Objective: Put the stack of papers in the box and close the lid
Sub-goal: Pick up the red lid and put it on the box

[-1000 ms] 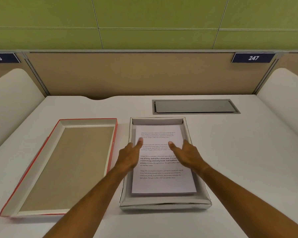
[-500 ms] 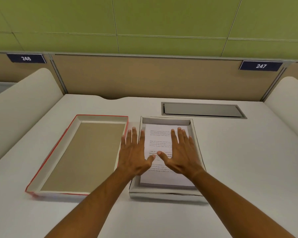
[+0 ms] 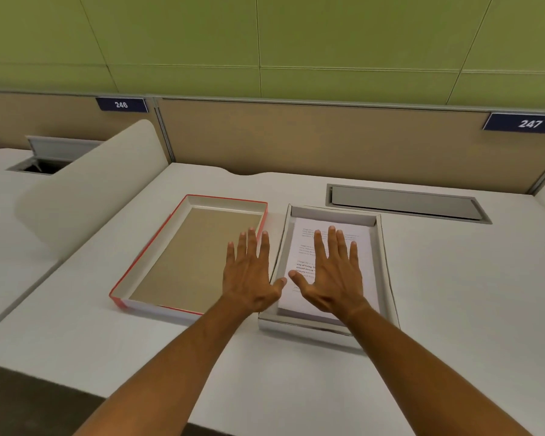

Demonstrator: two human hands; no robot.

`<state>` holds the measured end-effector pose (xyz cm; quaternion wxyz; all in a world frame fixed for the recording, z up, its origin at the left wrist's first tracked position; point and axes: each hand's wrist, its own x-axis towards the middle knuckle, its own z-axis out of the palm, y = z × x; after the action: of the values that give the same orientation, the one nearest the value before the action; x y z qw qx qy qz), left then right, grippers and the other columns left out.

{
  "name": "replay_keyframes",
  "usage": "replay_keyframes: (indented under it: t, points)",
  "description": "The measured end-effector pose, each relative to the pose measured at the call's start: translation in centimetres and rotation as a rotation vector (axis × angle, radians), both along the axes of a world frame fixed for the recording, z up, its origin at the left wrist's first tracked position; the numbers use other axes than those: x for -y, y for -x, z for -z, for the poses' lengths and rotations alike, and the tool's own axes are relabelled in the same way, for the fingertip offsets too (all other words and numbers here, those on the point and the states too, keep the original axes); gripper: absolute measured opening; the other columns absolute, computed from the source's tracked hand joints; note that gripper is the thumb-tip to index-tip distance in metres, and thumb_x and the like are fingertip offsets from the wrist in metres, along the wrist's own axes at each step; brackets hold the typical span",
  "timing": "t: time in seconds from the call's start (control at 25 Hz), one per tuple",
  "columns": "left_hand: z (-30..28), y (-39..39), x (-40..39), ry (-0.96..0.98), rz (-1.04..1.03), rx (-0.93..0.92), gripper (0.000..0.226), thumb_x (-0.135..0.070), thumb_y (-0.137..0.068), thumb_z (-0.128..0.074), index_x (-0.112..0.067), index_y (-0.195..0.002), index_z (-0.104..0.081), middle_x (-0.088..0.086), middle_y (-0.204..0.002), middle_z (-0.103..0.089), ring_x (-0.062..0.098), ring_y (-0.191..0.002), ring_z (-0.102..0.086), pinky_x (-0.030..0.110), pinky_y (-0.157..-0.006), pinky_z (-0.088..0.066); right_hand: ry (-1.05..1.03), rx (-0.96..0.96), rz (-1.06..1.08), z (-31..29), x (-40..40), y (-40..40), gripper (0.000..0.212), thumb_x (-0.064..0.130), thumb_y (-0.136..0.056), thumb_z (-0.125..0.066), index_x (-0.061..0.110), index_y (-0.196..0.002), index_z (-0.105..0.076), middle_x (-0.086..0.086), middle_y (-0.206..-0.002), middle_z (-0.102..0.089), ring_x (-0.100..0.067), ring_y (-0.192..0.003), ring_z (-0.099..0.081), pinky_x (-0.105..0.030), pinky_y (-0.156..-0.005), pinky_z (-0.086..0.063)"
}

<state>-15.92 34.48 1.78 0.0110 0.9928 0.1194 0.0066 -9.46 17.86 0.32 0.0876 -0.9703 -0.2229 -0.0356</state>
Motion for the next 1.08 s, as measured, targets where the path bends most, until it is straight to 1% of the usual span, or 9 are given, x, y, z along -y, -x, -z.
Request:
replay_keyframes:
  t: [0.24, 0.44, 0.52, 0.6, 0.68, 0.76, 0.92, 1.0, 1.08]
  points:
    - [0.4, -0.4, -2.4, 0.000, 0.000, -0.035, 0.097, -0.069, -0.087, -0.033, -0.018, -0.155, 0.015, 0.014, -0.163, 0.018, 0.033, -0.151, 0.015, 0.053, -0.122, 0.003, 0.006, -0.017, 0.038, 0.2, -2.1, 0.2, 0.119, 0.088, -0.056, 0.017, 0.022, -0.155, 0.012, -0.010, -0.164, 0.019, -0.032, -0.151, 0.018, -0.055, -0.121, 0.010]
    - [1.7, -2.1, -5.1, 0.081, 0.038, -0.120, 0.095, -0.060, -0.089, -0.042, -0.014, -0.156, 0.008, 0.014, -0.164, 0.013, 0.033, -0.152, 0.011, 0.049, -0.124, -0.001, 0.009, -0.039, 0.101, 1.1, -5.0, -0.3, 0.119, 0.088, -0.057, 0.016, 0.021, -0.155, 0.011, -0.011, -0.164, 0.017, -0.033, -0.151, 0.016, -0.055, -0.121, 0.009]
    - [2.7, -2.7, -5.9, 0.106, 0.048, -0.162, 0.094, -0.055, -0.088, -0.046, -0.012, -0.156, 0.002, 0.015, -0.165, 0.007, 0.034, -0.152, 0.005, 0.048, -0.124, -0.006, 0.017, -0.046, 0.133, 1.4, -5.8, -0.5, 0.120, 0.087, -0.057, 0.016, 0.021, -0.156, 0.010, -0.011, -0.164, 0.016, -0.032, -0.151, 0.016, -0.054, -0.121, 0.011]
    - [3.3, -3.2, -6.3, 0.131, 0.060, -0.177, 0.089, -0.049, -0.087, -0.051, -0.009, -0.156, -0.009, 0.016, -0.164, -0.009, 0.036, -0.151, -0.010, 0.046, -0.123, -0.017, 0.022, -0.050, 0.160, 1.6, -6.3, -0.5, 0.120, 0.087, -0.058, 0.014, 0.020, -0.156, 0.008, -0.013, -0.165, 0.014, -0.032, -0.151, 0.014, -0.053, -0.121, 0.011]
    - [3.6, -3.8, -6.6, 0.145, 0.072, -0.145, 0.071, -0.038, -0.087, -0.056, -0.006, -0.146, -0.033, 0.016, -0.150, -0.038, 0.032, -0.137, -0.039, 0.040, -0.109, -0.039, 0.033, -0.060, 0.185, 1.8, -6.5, -0.6, 0.118, 0.086, -0.060, 0.011, 0.018, -0.156, 0.008, -0.014, -0.165, 0.013, -0.032, -0.152, 0.014, -0.053, -0.121, 0.010]
    - [3.7, -4.4, -6.9, 0.200, 0.065, -0.081, 0.044, -0.023, -0.087, -0.059, -0.007, -0.127, -0.052, 0.011, -0.129, -0.053, 0.025, -0.115, -0.054, 0.034, -0.090, -0.050, 0.034, -0.054, 0.206, 2.0, -6.7, -0.6, 0.118, 0.087, -0.060, 0.009, 0.019, -0.156, 0.008, -0.014, -0.165, 0.012, -0.032, -0.152, 0.013, -0.052, -0.121, 0.009]
    - [3.6, -5.4, -7.6, 0.401, -0.058, -0.046, 0.018, -0.005, -0.084, -0.060, -0.003, -0.101, -0.063, 0.013, -0.106, -0.065, 0.029, -0.093, -0.066, 0.027, -0.067, -0.048, 0.031, -0.072, 0.230, 2.0, -7.0, -0.6, 0.119, 0.087, -0.059, 0.011, 0.019, -0.157, 0.008, -0.013, -0.165, 0.011, -0.032, -0.152, 0.012, -0.051, -0.121, 0.009]
    - [3.3, -5.7, -8.0, 0.471, -0.115, -0.050, 0.016, -0.001, -0.079, -0.062, -0.002, -0.094, -0.065, 0.013, -0.097, -0.066, 0.028, -0.085, -0.067, 0.028, -0.062, -0.048, 0.040, -0.069, 0.229, 1.8, -7.2, -0.8, 0.118, 0.086, -0.059, 0.011, 0.019, -0.156, 0.009, -0.012, -0.165, 0.012, -0.031, -0.152, 0.013, -0.051, -0.121, 0.010]
    - [2.8, -6.0, -8.4, 0.523, -0.144, -0.039, 0.015, 0.001, -0.073, -0.062, -0.001, -0.088, -0.065, 0.012, -0.089, -0.065, 0.024, -0.073, -0.062, 0.031, -0.063, -0.053, 0.041, -0.056, 0.215, 1.5, -7.4, -1.1, 0.118, 0.086, -0.058, 0.011, 0.019, -0.156, 0.010, -0.012, -0.165, 0.013, -0.031, -0.152, 0.014, -0.050, -0.120, 0.012]
